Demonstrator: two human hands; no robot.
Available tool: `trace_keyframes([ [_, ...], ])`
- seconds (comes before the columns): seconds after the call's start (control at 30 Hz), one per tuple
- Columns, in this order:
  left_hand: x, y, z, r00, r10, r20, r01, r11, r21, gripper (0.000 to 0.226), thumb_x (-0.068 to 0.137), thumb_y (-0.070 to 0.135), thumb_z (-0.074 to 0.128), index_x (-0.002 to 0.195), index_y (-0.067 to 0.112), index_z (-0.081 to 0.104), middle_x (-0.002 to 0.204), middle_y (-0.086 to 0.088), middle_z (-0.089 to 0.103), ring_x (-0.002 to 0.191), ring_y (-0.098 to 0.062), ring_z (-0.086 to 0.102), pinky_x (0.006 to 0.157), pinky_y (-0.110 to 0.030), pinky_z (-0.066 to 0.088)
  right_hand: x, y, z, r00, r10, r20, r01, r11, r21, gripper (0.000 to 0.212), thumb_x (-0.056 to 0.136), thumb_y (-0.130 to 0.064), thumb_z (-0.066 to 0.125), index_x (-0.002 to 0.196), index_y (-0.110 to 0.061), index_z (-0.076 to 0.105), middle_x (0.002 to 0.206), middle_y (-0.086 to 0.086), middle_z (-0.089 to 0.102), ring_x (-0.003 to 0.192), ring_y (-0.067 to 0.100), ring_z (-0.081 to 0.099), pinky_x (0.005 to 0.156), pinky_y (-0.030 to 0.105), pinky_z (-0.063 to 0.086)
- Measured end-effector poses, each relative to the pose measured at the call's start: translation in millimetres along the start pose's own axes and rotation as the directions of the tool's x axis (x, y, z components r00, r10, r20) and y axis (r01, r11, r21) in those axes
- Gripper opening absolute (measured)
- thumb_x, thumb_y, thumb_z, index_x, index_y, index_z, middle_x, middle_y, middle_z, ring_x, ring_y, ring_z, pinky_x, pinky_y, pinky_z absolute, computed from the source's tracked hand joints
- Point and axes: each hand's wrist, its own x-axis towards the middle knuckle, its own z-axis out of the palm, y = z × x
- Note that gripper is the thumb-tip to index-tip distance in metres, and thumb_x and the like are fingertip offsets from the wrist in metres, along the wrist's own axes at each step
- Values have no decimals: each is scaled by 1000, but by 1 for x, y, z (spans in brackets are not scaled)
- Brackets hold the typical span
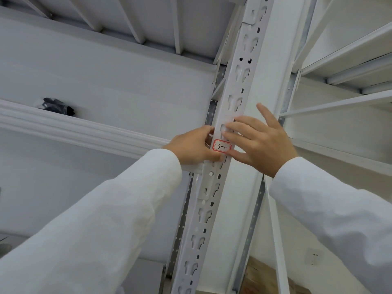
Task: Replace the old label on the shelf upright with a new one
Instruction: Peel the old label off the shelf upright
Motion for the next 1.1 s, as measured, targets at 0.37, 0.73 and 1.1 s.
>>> trace_keyframes([
  [0.37,1,0,0,1000,-6,-5,6,1000,-1,51,74,43,73,118,33,50,106,15,65,97,-10,63,95,-35,46,3,2,4,997,-37,-63,34,998,-48,22,93,-27,49,85,-17,68,87,-1,72,84,19,70,108,57,27],
  [0.73,0,-1,1,1000,10,-1,-10,1000,3,56,76,45,72,124,32,47,111,13,64,99,-11,62,94,-34,46,5,14,-3,996,-69,60,59,987,147,35,89,-42,45,94,-15,68,100,3,71,90,25,68,97,42,44],
  [1.1,1,-2,2,1000,12,-13,-12,1000,-4,53,75,42,73,121,31,50,109,14,66,99,-11,63,95,-35,46,6,12,1,993,-113,36,112,993,30,35,95,-41,41,86,-18,66,88,-1,70,83,22,68,70,33,48],
])
